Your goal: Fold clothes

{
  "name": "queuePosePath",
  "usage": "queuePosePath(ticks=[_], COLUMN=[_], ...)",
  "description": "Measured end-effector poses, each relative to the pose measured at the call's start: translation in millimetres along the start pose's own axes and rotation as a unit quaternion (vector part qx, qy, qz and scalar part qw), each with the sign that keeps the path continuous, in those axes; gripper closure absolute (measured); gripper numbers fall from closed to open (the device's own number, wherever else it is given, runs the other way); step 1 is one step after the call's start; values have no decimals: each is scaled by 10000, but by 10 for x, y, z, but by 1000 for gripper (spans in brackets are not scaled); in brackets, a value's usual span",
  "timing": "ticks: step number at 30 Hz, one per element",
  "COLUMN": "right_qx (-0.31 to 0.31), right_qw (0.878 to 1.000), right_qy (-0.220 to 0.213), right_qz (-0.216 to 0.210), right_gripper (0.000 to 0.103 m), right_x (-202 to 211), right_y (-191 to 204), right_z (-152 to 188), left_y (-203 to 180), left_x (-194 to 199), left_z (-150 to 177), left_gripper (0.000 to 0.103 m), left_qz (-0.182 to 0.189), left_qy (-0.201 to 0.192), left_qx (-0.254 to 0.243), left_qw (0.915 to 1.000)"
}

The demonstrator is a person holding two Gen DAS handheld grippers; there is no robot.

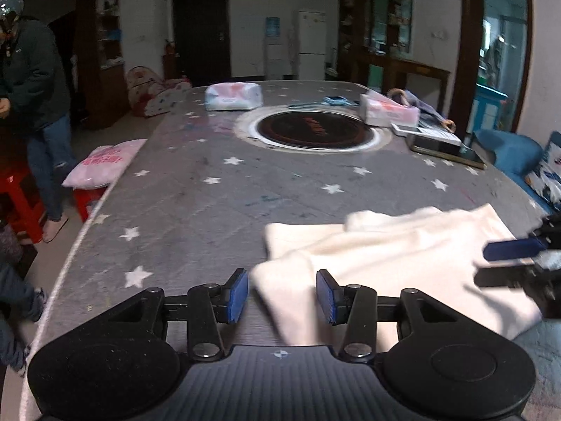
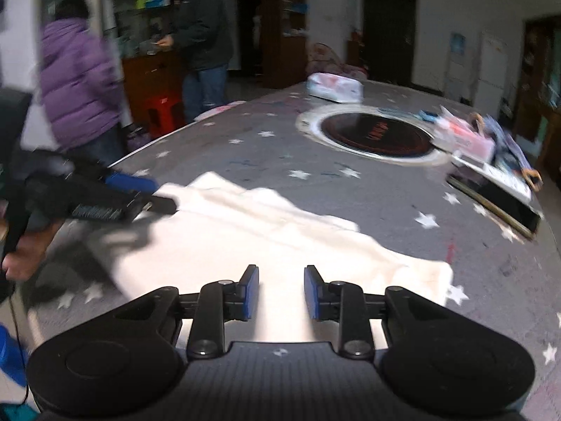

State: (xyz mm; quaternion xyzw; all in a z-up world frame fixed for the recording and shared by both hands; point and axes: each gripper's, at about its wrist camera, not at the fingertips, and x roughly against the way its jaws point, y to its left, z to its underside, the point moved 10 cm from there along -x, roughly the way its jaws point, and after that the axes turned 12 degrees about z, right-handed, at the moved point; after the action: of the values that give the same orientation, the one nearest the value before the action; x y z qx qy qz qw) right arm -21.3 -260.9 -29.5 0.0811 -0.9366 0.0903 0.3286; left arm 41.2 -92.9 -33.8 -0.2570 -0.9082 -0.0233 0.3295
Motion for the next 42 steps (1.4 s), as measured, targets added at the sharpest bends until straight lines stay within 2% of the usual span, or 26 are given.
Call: queuePosePath(ticks=[7, 10, 13, 16, 20, 23, 27, 34, 38, 42], right_qx=[487, 636, 879, 1080, 1114, 1140, 1301, 1160, 1148, 1175], right_qw=[9972, 9950, 9927, 9914, 9916, 9902, 9884, 9895, 9896, 9890], right_qy=[-230, -270, -339, -186, -274, -446, -236, -302, -202, -281], right_qz=[-528, -727, -758, -713, -594, -673, -743, -810, -840, -849], right_gripper=[75, 75, 75, 77, 77, 77, 77, 77, 76, 69], right_x=[93, 66, 8, -120, -93, 0, -131, -46, -90, 0], right_y=[564, 809, 1027, 1185, 1194, 1243, 1366, 1318, 1316, 1300], right_z=[-133, -176, -179, -83, -115, -165, -66, -101, -63, -108], left_y=[89, 166, 206, 261, 348, 360, 327, 296, 288, 313], left_x=[158, 160, 155, 137, 164, 193, 194, 179, 166, 159], left_z=[82, 113, 134, 166, 189, 192, 192, 157, 150, 137], left_gripper=[56, 56, 56, 56, 56, 56, 55, 49, 43, 36], left_qz=[55, -51, -82, -172, -197, -180, -141, -151, -234, -300], left_qy=[49, 137, 212, 307, 311, 287, 320, 336, 375, 386], left_qx=[103, 140, 139, 158, 301, 364, 407, 462, 469, 507], left_qw=[9999, 9998, 9996, 9993, 9989, 9988, 9986, 9983, 9979, 9975])
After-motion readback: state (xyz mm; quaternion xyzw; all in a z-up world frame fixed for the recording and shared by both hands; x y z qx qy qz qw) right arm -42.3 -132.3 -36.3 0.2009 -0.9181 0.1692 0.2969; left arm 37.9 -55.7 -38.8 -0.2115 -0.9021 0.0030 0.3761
